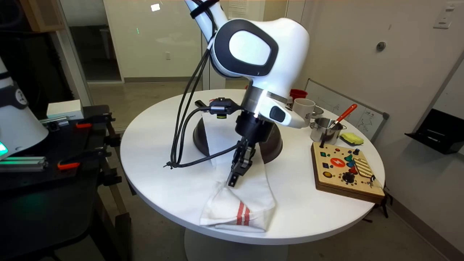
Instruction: Move the tea towel to the right
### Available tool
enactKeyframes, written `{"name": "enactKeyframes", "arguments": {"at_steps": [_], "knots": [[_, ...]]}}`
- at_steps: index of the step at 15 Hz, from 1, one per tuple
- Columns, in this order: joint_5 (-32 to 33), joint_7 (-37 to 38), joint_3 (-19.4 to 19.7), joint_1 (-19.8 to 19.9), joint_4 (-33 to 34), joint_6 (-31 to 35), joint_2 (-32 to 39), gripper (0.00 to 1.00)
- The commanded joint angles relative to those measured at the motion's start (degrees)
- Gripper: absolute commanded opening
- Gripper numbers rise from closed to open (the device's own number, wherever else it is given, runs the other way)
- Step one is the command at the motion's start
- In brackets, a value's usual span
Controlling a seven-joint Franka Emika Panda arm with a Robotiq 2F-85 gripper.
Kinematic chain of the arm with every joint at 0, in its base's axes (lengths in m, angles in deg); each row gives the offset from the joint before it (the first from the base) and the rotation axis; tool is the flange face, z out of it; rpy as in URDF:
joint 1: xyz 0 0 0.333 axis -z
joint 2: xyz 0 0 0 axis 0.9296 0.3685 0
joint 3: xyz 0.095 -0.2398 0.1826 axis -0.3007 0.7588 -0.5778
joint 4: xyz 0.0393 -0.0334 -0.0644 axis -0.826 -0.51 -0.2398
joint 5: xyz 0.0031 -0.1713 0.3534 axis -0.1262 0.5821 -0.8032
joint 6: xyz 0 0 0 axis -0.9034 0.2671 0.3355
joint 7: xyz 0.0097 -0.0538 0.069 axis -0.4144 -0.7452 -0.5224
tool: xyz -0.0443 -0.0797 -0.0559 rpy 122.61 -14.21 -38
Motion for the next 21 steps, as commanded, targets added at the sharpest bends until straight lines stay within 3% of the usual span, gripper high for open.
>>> {"name": "enactKeyframes", "arguments": {"at_steps": [1, 8, 21], "knots": [[-2.7, -3.3, -2.7, 1.8, -3.0, 2.0, -2.5, 0.0], [-5.2, -7.7, -4.7, 3.2, -4.9, -0.6, -2.7, 0.0], [4.2, -2.4, 0.7, -2.2, -8.0, 4.7, -3.2, 0.0]]}}
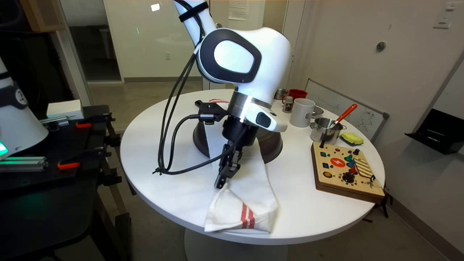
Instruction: Move the tea towel to the right
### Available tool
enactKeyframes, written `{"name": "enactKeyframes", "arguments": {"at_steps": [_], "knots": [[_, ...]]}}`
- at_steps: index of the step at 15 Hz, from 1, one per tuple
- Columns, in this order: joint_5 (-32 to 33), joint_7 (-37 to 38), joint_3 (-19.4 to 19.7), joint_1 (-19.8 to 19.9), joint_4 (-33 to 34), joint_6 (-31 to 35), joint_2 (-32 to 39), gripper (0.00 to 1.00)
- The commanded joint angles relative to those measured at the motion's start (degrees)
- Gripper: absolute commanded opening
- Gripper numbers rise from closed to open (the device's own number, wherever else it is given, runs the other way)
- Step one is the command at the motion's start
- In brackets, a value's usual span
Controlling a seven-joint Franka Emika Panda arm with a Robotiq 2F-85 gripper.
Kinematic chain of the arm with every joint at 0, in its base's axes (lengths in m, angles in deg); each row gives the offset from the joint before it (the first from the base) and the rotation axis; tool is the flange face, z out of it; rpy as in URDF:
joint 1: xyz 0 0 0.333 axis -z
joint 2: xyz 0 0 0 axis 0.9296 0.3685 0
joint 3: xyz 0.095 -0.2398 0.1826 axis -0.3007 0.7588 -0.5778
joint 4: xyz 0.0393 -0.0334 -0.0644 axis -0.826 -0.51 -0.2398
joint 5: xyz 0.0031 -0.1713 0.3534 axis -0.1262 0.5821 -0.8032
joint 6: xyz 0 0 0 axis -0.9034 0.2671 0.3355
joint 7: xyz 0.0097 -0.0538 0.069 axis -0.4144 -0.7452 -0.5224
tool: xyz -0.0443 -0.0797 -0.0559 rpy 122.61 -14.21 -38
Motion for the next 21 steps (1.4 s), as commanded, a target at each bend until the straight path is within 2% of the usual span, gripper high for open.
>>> {"name": "enactKeyframes", "arguments": {"at_steps": [1, 17, 21], "knots": [[2.3, 1.0, 1.1, -1.3, -1.9, 0.3, -1.8, 0.0], [6.1, 1.7, 2.6, -1.9, -2.3, -1.1, -1.4, 0.0], [9.5, 4.8, 4.9, -3.9, -1.7, -2.6, -0.4, 0.0]]}}
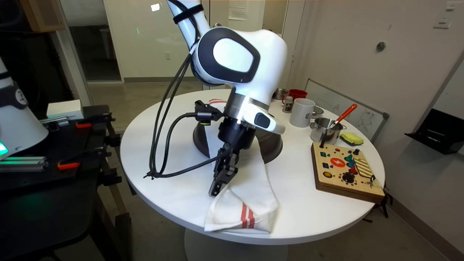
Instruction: Move the tea towel to the right
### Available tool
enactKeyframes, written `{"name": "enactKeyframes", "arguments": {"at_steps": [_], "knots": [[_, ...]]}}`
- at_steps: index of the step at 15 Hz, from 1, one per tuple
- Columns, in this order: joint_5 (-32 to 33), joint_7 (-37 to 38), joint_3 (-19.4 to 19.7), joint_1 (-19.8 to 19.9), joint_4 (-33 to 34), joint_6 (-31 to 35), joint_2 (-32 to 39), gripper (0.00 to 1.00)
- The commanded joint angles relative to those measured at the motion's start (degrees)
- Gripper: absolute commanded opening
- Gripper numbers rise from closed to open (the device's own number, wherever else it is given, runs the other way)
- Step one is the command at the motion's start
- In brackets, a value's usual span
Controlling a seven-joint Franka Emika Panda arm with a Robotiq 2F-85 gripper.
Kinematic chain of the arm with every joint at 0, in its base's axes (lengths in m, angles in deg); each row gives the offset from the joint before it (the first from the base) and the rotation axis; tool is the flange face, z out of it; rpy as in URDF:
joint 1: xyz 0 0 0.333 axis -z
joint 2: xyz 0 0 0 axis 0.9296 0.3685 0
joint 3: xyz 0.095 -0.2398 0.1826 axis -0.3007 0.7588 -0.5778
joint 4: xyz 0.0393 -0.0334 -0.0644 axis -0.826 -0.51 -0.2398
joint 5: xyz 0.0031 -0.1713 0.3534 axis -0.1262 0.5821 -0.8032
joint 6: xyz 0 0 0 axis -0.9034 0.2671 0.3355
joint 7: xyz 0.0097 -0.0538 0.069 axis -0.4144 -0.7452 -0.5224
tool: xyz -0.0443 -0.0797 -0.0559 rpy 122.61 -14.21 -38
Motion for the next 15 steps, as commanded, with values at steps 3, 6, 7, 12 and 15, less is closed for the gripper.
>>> {"name": "enactKeyframes", "arguments": {"at_steps": [3, 6, 7, 12, 15], "knots": [[8.3, 7.7, 4.8, -4.7, 0.3, -5.0, 0.9, 0.0], [12.0, 10.8, 5.9, -5.7, 1.1, -8.0, 1.9, 0.0], [13.2, 11.7, 6.2, -6.0, 1.2, -8.8, 2.2, 0.0], [15.6, 14.0, 5.8, -5.4, 1.7, -10.9, 1.3, 0.0], [12.3, 12.2, 3.7, -2.9, 1.1, -6.1, -3.0, 0.0]]}}
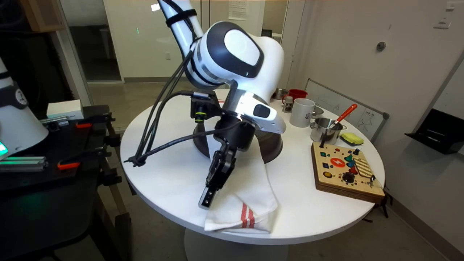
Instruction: Move the tea towel to the right
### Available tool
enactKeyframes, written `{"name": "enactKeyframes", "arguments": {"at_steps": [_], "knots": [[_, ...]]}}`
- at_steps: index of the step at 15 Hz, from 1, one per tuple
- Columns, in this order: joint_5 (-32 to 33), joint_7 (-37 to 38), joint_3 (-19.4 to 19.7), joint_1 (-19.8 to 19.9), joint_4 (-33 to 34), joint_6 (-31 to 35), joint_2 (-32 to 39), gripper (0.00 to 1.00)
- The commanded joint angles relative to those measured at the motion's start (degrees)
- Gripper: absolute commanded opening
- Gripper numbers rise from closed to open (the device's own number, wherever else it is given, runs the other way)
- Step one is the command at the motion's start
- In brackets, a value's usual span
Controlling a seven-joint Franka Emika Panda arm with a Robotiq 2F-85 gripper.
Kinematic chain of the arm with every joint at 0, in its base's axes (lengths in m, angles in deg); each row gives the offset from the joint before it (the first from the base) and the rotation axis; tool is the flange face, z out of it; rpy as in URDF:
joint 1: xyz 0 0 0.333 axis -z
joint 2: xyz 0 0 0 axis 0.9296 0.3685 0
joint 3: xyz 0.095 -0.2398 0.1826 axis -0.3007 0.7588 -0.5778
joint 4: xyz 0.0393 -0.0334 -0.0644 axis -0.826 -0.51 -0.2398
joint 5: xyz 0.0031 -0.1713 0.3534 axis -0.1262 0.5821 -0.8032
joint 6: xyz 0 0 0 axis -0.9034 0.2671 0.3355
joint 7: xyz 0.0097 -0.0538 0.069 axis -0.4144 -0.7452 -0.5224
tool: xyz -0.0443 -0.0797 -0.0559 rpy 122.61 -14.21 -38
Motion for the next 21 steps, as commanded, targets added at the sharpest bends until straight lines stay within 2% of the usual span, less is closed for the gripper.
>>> {"name": "enactKeyframes", "arguments": {"at_steps": [1, 4, 7, 12, 13, 16, 18, 19, 21], "knots": [[-3.0, -0.9, -2.2, 2.3, -0.1, 3.9, -5.6, 0.0], [-9.3, -2.6, -3.8, 3.9, 2.2, 2.9, -10.1, 0.0], [-18.8, -4.6, -6.5, 6.3, 5.9, -3.3, -13.3, 0.0], [-32.3, -3.9, -10.1, 8.8, 5.2, 1.5, -16.3, 0.0], [-36.0, -4.9, -11.5, 9.4, 6.0, 1.3, -15.5, 0.0], [-45.2, -8.4, -14.9, 10.2, 5.4, 6.9, -15.3, 0.0], [-48.8, -13.0, -17.2, 10.2, 5.7, 10.9, -15.3, 0.27], [-45.2, -8.9, -14.7, 8.9, 5.9, 8.1, -15.0, 0.09], [-47.1, -10.7, -16.1, 8.9, 6.0, 9.8, -15.0, 0.22]]}}
